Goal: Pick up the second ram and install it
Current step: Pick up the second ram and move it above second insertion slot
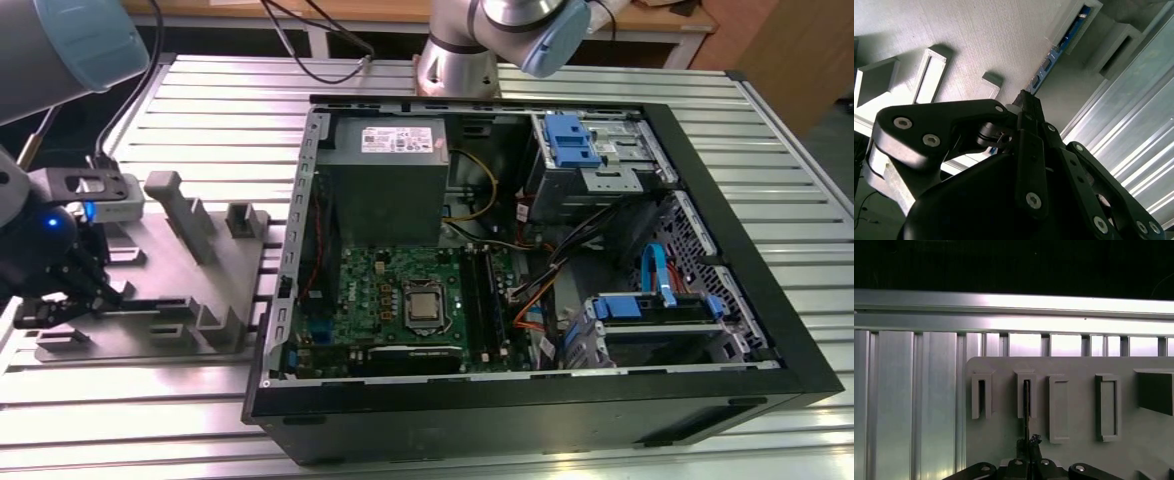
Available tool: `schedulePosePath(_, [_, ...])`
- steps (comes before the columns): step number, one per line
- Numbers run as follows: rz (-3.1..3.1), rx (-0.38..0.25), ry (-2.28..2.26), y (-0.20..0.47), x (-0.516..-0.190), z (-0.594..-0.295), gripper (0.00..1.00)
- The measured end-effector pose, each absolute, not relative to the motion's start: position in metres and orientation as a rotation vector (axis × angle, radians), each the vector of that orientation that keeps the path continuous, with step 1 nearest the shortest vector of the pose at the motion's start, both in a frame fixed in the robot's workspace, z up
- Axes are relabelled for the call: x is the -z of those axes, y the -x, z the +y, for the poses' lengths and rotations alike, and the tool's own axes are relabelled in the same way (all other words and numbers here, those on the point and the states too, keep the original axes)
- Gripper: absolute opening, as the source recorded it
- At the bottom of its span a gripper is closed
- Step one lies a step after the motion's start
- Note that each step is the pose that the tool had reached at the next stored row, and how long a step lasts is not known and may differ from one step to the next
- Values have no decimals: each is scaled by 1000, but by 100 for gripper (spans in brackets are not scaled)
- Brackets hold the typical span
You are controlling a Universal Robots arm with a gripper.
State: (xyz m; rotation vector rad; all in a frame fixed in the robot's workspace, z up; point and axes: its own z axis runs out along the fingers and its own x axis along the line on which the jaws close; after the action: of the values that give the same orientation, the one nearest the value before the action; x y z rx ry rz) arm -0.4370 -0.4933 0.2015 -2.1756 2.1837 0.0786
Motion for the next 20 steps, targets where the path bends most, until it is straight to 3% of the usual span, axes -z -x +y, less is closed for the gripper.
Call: schedulePosePath(20, [2183, -78, 2175, 437, -226, -493, 8])
